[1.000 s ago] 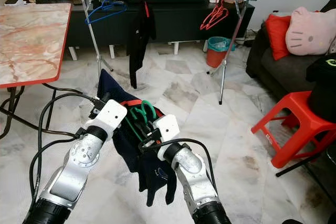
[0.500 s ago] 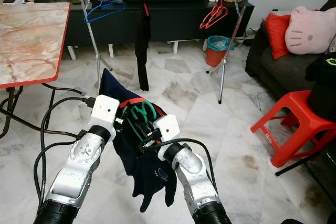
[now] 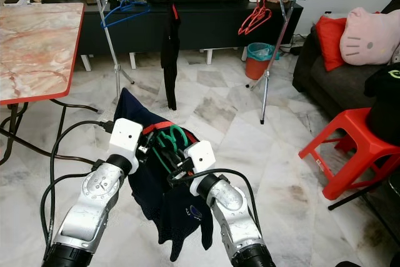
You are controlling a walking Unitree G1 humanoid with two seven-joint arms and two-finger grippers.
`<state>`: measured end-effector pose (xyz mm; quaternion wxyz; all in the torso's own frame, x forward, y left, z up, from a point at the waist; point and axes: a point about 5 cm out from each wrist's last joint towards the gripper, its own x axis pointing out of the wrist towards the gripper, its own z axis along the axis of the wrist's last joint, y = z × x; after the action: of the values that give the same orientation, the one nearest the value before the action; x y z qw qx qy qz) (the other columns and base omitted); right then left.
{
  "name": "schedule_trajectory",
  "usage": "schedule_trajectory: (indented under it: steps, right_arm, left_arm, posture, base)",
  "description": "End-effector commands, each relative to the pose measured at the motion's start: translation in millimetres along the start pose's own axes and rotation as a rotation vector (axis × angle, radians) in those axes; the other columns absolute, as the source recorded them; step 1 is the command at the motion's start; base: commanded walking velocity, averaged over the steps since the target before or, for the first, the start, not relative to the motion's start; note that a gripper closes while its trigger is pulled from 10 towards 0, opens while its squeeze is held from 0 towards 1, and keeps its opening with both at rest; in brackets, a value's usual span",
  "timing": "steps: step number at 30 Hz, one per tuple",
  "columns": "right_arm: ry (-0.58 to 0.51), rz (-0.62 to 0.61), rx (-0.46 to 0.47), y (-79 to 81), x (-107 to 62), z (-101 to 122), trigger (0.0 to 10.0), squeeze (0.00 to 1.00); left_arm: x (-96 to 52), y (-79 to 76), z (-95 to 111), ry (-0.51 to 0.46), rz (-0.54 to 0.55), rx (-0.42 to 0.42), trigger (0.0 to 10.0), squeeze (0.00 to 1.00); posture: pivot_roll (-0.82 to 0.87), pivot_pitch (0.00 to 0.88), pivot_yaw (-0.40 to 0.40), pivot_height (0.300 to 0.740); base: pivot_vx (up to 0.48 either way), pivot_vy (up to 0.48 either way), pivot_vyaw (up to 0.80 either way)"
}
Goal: Hang hanger
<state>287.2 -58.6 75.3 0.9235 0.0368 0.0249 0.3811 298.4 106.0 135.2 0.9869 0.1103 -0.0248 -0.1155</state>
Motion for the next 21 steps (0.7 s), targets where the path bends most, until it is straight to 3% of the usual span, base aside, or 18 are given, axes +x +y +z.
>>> schedule_trajectory:
  steps: [1, 3, 4, 5, 6, 7, 21]
  right_arm:
    - [-0.043, 0.051, -0.040, 7.4, 10.1, 14.8, 10.0, 0.00]
    - [-0.043, 0.053, -0.040, 7.6, 9.9, 14.7, 10.0, 0.00]
    - [-0.042, 0.054, -0.040, 7.7, 9.9, 14.5, 10.0, 0.00]
    - [-0.041, 0.056, -0.041, 8.1, 9.8, 14.3, 10.0, 0.00]
    - [-0.041, 0.057, -0.042, 8.3, 9.8, 14.3, 10.0, 0.00]
    - [-0.040, 0.058, -0.042, 8.3, 9.8, 14.2, 10.0, 0.00]
    - [-0.038, 0.059, -0.043, 8.3, 10.4, 13.7, 10.0, 0.00]
  left_arm:
    - [4.9, -11.1, 10.0, -0.047, -0.024, -0.003, 10.0, 0.00]
    - [5.2, -6.6, 10.7, -0.051, 0.012, -0.014, 10.0, 0.00]
    - [5.4, -4.8, 10.3, -0.048, 0.028, -0.027, 7.3, 0.00]
    - [5.6, -2.8, 9.8, -0.044, 0.048, -0.037, 4.0, 0.00]
    - [5.7, -2.1, 9.7, -0.043, 0.057, -0.038, 4.0, 0.00]
    - [5.9, -1.8, 9.7, -0.044, 0.065, -0.047, 0.0, 0.00]
    - [5.0, -4.5, 6.9, -0.037, 0.039, -0.028, 0.0, 0.00]
  posture:
    - [0.16, 0.000, -0.088, 0.740]
    - [0.16, 0.000, -0.088, 0.740]
    - [0.16, 0.000, -0.089, 0.740]
    - [0.16, 0.000, -0.089, 0.740]
    - [0.16, 0.000, -0.089, 0.740]
    - [0.16, 0.000, -0.090, 0.740]
    - [0.16, 0.000, -0.089, 0.740]
  base:
    - [0.000, 0.000, 0.00]
    - [0.000, 0.000, 0.00]
    - [0.000, 0.000, 0.00]
    - [0.000, 0.000, 0.00]
    - [0.000, 0.000, 0.00]
    - [0.000, 0.000, 0.00]
    - [0.000, 0.000, 0.00]
